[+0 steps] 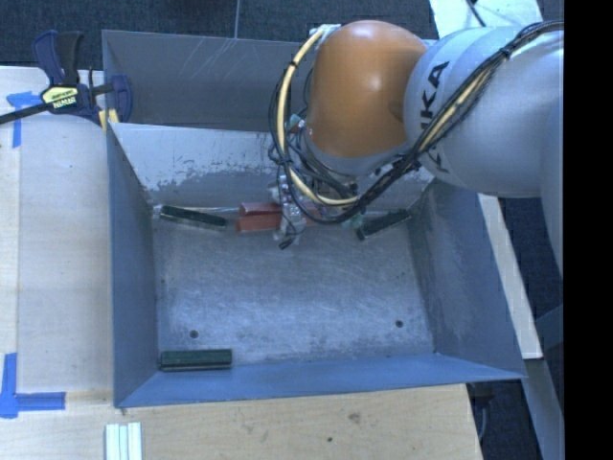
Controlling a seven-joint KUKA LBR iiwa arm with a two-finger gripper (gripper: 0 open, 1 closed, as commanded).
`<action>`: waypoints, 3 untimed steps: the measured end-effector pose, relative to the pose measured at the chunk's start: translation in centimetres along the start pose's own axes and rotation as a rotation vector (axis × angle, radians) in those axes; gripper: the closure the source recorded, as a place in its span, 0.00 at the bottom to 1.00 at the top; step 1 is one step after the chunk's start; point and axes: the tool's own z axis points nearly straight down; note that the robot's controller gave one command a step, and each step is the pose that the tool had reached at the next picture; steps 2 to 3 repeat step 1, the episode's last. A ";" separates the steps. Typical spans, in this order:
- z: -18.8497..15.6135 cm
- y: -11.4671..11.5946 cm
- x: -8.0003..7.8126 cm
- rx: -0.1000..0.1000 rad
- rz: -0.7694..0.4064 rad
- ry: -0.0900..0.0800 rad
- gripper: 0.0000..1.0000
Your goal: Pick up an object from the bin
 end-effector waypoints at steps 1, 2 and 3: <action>-5.9 1.6 -2.2 -0.001 -0.283 0.002 1.00; -5.9 1.6 -2.2 -0.001 -0.283 0.002 1.00; -5.9 1.6 -2.2 -0.001 -0.283 0.002 1.00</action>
Offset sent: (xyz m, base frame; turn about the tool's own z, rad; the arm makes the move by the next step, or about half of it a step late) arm 0.0168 0.0183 0.0562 -0.2825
